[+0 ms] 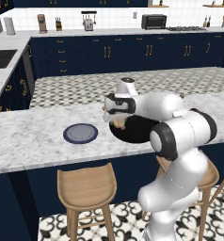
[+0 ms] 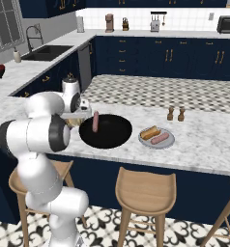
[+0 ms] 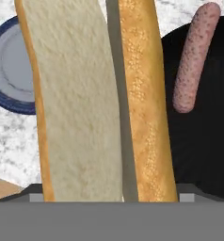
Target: Place one bun and one sausage from the bowl on each plate.
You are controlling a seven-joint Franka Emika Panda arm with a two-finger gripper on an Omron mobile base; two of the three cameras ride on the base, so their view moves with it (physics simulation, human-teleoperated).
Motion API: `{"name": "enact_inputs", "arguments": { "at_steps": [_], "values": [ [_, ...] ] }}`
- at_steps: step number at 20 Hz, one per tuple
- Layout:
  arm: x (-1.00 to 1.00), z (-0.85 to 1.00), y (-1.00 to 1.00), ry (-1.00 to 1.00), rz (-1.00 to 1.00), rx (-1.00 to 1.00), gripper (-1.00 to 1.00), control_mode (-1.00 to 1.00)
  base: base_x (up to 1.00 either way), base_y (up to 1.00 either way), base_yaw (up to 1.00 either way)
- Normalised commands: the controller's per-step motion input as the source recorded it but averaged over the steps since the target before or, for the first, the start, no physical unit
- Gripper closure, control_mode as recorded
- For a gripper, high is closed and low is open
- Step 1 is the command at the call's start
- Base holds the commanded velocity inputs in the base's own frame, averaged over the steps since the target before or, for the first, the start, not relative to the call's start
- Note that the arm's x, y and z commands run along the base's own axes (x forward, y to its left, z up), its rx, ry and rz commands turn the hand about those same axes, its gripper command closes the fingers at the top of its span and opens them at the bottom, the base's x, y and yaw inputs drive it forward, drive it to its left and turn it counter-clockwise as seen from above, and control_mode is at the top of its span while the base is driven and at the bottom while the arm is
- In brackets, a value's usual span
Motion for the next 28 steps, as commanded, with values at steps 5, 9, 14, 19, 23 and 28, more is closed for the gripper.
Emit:
{"name": "enact_inputs", "arguments": {
  "at_steps": [5, 9, 14, 19, 23, 28],
  "values": [
    [-0.04, 0.15, 1.00, 0.00, 0.00, -0.03, 1.00, -1.00, 0.00, 0.00, 0.00],
    [0.14, 0.03, 1.00, 0.00, -0.04, 0.00, 1.00, -1.00, 0.00, 0.00, 0.00],
    [0.43, -0.18, 0.92, 0.01, -0.08, 0.00, 1.00, -1.00, 0.00, 0.00, 0.00],
    [0.58, -0.51, 0.38, 0.02, -0.13, 0.00, 1.00, -1.00, 0.00, 0.00, 0.00],
    [0.23, -0.66, 0.00, 0.01, -0.14, 0.01, 1.00, -1.00, 0.00, 0.00, 0.00],
    [0.09, -0.38, 0.00, 0.00, -0.13, 0.02, -1.00, -1.00, 0.00, 0.00, 0.00]
  ]
}}
